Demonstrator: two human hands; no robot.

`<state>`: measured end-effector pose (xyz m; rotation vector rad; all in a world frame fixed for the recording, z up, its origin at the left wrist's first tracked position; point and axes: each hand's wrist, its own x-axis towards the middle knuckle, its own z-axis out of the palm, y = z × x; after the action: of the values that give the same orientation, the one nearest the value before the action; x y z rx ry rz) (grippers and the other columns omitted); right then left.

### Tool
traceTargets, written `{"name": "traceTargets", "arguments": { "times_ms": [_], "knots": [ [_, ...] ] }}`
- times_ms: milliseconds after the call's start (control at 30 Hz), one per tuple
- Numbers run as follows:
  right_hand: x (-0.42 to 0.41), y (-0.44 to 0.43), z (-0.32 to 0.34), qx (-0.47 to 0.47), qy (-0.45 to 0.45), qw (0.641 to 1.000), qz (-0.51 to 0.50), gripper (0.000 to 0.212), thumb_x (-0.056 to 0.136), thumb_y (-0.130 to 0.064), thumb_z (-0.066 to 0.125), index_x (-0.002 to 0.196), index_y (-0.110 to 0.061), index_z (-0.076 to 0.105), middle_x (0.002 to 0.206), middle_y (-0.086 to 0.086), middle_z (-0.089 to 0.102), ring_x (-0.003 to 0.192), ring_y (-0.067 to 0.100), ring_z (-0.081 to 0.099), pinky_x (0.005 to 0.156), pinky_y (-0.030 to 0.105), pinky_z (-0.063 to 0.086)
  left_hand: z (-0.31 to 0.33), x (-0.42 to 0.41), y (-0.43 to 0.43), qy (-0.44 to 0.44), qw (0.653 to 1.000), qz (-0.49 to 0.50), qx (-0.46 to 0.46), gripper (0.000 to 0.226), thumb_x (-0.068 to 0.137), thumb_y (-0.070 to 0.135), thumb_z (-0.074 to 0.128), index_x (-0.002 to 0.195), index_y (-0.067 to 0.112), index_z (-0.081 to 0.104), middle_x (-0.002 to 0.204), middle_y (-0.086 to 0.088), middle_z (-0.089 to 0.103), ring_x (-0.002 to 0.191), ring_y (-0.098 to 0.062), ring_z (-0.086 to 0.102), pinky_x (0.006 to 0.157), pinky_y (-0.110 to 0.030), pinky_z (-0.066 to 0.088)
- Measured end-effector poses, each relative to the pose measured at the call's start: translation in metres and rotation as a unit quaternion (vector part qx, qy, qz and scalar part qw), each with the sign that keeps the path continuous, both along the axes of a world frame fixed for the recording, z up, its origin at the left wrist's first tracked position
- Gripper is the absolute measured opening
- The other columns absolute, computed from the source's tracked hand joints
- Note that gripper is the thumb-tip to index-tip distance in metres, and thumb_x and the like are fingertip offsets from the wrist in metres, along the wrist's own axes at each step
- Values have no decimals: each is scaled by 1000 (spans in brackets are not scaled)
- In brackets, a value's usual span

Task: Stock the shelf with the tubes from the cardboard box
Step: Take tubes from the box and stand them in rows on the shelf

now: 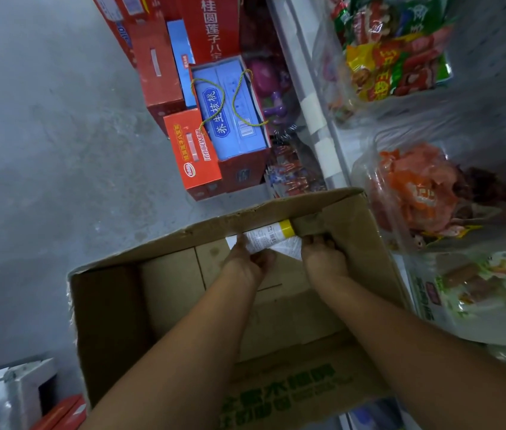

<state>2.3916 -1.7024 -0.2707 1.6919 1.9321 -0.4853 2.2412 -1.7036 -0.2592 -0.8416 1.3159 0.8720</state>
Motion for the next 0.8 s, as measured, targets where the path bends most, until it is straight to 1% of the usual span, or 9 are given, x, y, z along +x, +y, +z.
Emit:
{"name": "traceTargets", "arguments": {
  "times_ms": [100,200,300,367,433,467,633,733,800],
  "knots": [
    [3,-2,-3,-18,-5,1000,-8,29,43,-6,85,69,-5,72,68,17,64,48,31,60,36,29,46,0,2,3,-12,1000,0,-2,44,91,38,68,121,7,60,114,-13,67,107,-28,65,83,-40,55],
    [6,-3,-4,3,-3,1000,4,32,41,-9,89,68,-7,72,66,15,64,47,29,60,38,28,46,3,3,4,-12,999,36,-10,36,93,31,67,120,7,59,119,-12,66,112,-28,64,85,-41,56],
    [4,-2,-1,8,-20,1000,12,30,42,-14,89,67,-10,74,64,11,65,48,26,61,39,27,46,-1,3,-2,25,999,31,-17,40,93,26,67,125,5,58,119,-12,67,94,-27,68,63,-41,61],
    [0,2,18,4,-59,998,19,25,64,-16,82,86,-9,75,79,11,70,66,28,68,51,31,53,-9,3,-11,61,998,12,-24,42,91,30,69,125,7,60,113,-10,71,78,-21,68,56,-34,59],
    [1,0,20,-10,-48,999,21,30,93,-14,55,121,-7,62,114,14,66,103,30,65,79,36,54,-16,1,-21,94,995,14,-27,41,90,32,71,122,9,62,101,-7,72,70,-15,67,61,-31,60],
    [2,0,18,-6,-36,999,25,33,98,-13,46,130,-7,54,125,14,60,114,31,59,87,36,51,-19,-2,-27,107,994,19,-24,40,90,33,71,121,9,62,96,-6,71,70,-14,67,62,-32,61],
    [0,0,20,-45,-21,999,7,43,98,-23,51,139,-15,42,137,10,50,124,29,51,96,39,48,-19,-28,-61,152,988,25,3,33,95,25,64,121,4,58,106,-14,69,82,-22,70,51,-26,59],
    [-3,-7,26,-73,-9,997,-13,51,94,-23,56,141,-18,38,139,10,47,126,30,48,97,41,49,-8,-42,-78,197,980,2,-2,18,93,19,67,108,10,59,106,-16,67,92,-30,70,63,-35,62],
    [-7,-14,35,-91,0,995,-30,49,95,-21,54,141,-18,37,140,8,47,126,29,48,98,41,48,6,-50,-93,240,971,-17,-11,12,90,13,70,91,15,58,95,-14,66,81,-29,67,68,-39,59]
  ]
}}
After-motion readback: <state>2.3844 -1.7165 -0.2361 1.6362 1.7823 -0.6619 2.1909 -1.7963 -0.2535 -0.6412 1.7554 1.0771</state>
